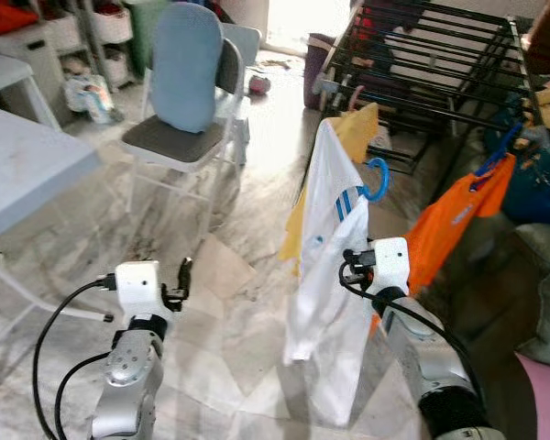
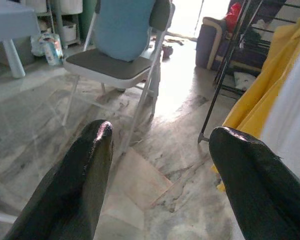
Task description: Hang hanger
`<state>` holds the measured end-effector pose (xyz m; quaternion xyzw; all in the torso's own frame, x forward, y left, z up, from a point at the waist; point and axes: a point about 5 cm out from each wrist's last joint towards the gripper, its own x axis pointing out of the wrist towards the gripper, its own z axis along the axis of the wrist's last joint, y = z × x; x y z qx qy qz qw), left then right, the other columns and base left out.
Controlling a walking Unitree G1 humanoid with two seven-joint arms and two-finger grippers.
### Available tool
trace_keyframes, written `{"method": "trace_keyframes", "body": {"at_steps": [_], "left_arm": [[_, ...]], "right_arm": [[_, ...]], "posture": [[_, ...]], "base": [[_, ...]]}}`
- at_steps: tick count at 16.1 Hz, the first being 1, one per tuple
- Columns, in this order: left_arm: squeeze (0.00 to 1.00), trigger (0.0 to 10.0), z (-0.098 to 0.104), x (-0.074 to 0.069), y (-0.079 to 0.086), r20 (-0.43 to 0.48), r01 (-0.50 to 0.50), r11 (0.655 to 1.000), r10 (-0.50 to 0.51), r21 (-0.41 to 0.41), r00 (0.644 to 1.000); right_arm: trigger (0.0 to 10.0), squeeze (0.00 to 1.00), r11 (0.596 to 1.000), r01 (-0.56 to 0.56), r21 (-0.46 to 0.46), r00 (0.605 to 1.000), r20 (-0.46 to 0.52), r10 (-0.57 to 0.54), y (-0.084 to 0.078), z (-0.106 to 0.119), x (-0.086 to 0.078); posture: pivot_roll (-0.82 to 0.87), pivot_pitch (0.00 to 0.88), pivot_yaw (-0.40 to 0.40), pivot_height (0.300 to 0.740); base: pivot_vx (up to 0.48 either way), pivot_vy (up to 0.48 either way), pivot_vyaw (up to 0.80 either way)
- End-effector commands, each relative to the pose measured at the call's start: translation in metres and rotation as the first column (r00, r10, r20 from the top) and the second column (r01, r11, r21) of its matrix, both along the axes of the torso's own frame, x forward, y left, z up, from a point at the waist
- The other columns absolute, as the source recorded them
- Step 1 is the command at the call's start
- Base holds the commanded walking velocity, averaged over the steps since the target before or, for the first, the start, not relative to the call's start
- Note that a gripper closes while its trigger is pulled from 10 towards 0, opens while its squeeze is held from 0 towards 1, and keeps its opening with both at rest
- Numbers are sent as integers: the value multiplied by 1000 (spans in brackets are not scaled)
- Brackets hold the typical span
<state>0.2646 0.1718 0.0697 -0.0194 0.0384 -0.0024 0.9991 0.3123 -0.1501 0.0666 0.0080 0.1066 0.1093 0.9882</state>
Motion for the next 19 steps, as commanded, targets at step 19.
{"method": "trace_keyframes", "body": {"at_steps": [19], "left_arm": [[0,10000,0,4,-12,-26,84,996,-83,26,996]], "right_arm": [[10000,0,978,-131,164,991,-8,134,25,19,-9]], "posture": [[-7,0,-45,740]], "base": [[0,0,779]]}}
